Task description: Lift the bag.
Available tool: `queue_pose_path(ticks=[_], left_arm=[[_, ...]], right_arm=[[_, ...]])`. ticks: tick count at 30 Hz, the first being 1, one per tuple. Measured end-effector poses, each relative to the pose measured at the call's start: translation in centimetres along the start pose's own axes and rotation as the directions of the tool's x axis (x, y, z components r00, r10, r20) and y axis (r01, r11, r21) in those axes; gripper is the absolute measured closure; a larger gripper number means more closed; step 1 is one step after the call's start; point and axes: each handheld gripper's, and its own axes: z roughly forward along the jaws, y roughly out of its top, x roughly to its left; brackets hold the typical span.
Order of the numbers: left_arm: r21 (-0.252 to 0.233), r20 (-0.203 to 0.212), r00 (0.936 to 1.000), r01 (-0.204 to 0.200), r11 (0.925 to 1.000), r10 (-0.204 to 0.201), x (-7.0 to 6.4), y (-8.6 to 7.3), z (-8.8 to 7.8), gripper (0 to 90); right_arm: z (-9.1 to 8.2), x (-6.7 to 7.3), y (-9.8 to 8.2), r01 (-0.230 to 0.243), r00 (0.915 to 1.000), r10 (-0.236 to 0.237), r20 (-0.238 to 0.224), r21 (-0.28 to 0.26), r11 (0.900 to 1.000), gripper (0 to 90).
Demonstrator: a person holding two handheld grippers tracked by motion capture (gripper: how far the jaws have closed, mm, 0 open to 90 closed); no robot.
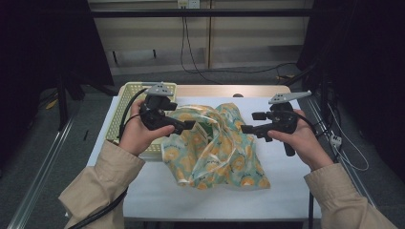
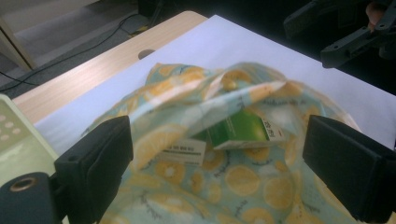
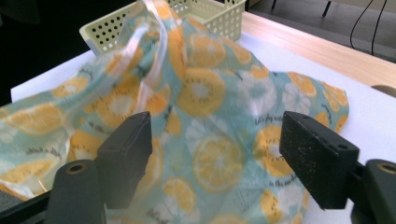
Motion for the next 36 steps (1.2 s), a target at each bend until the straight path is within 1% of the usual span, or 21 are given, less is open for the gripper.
queue_pose_path(ticks=[1, 2, 3, 6, 8, 11, 13, 16, 19, 21, 23, 25, 27, 29, 30, 32, 33, 36], left_arm=[[0.006, 0.0, 1.0, -0.005, 1.0, 0.005, 0.1, -0.3, -0.1, 8.2], [0.005, -0.002, 1.0, -0.001, 1.0, 0.001, 0.0, -0.6, -0.2, 8.1], [0.014, 0.002, 0.9999, -0.01, 0.9998, 0.01, 0.0, -0.9, -0.3, 8.1], [0.035, 0.01, 0.9999, -0.012, 0.9993, 0.012, 0.1, -1.9, -0.5, 7.8], [0.041, 0.005, 1.0, 0.001, 0.9992, -0.001, 0.3, -2.7, -0.8, 7.8], [0.057, -0.009, 1.0, 0.004, 0.9984, -0.003, 0.6, -3.8, -1.2, 7.4], [0.073, -0.005, 0.9999, 0.012, 0.9973, -0.012, 0.8, -4.5, -1.4, 7.4], [0.094, -0.011, 0.9998, 0.019, 0.9954, -0.019, 0.8, -5.4, -1.5, 7.4], [0.113, -0.015, 0.9998, 0.011, 0.9936, -0.009, 0.7, -6.3, -1.6, 7.4], [0.123, -0.011, 0.9999, 0.011, 0.9923, -0.01, 0.6, -6.9, -1.5, 7.5], [0.125, -0.009, 0.9998, 0.019, 0.992, -0.018, 0.6, -7.5, -1.5, 7.5], [0.135, -0.013, 0.9999, 0.012, 0.9907, -0.01, 0.4, -8.2, -1.6, 7.4], [0.133, 0.007, 0.9997, 0.022, 0.9909, -0.023, 0.3, -8.9, -1.7, 7.4], [0.134, -0.003, 0.9997, 0.025, 0.9907, -0.025, 0.3, -9.7, -1.8, 7.6], [0.143, -0.006, 0.9997, 0.026, 0.9894, -0.026, 0.3, -10.2, -1.8, 7.3], [0.143, 0.001, 0.9994, 0.033, 0.9892, -0.034, 0.4, -11.1, -1.7, 7.3], [0.142, 0.006, 0.9988, 0.048, 0.9887, -0.049, 0.4, -11.5, -1.7, 7.3], [0.139, -0.005, 0.998, 0.063, 0.9883, -0.063, 0.5, -12.6, -1.7, 7.3]], right_arm=[[0.0, -0.1, -0.3, 0.001, 1.0, -0.001, 0.005, 0.004, 1.0, 25.1], [0.1, -0.1, -0.6, 0.002, 1.0, -0.002, 0.005, 0.009, 1.0, 24.7], [0.1, -0.1, -0.9, 0.001, 1.0, -0.001, 0.002, 0.011, 1.0, 24.6], [0.2, -0.1, -1.7, 0.006, 1.0, -0.006, 0.003, 0.023, 1.0, 23.8], [0.1, -0.1, -2.3, 0.015, 0.9998, -0.015, 0.014, 0.028, 0.999, 23.5], [0.0, -0.2, -3.3, 0.011, 0.9999, -0.011, 0.011, 0.029, 1.0, 23.3], [-0.1, -0.3, -3.9, 0.021, 0.9995, -0.022, 0.024, 0.044, 0.999, 21.9], [-0.2, -0.5, -4.8, 0.021, 0.999, -0.023, 0.037, 0.053, 0.998, 21.8], [-0.3, -0.6, -5.7, 0.02, 0.9986, -0.022, 0.047, 0.058, 0.998, 21.7], [-0.4, -0.6, -6.3, 0.013, 0.9989, -0.016, 0.045, 0.058, 0.998, 21.3], [-0.5, -0.6, -6.8, 0.021, 0.998, -0.025, 0.059, 0.069, 0.997, 21.6], [-0.5, -0.6, -7.4, 0.025, 0.9976, -0.029, 0.063, 0.076, 0.997, 21.3], [-0.7, -0.6, -7.9, 0.027, 0.9973, -0.033, 0.066, 0.084, 0.996, 21.3], [-0.9, -0.6, -8.3, 0.019, 0.9976, -0.024, 0.065, 0.079, 0.997, 21.3], [-1.0, -0.6, -8.6, 0.017, 0.9975, -0.022, 0.067, 0.075, 0.997, 21.2], [-1.1, -0.7, -9.1, 0.015, 0.9968, -0.021, 0.078, 0.082, 0.997, 21.0], [-1.1, -0.7, -9.4, 0.016, 0.9962, -0.023, 0.084, 0.085, 0.996, 21.1], [-1.1, -0.8, -10.2, 0.008, 0.9965, -0.015, 0.082, 0.086, 0.996, 21.0]])
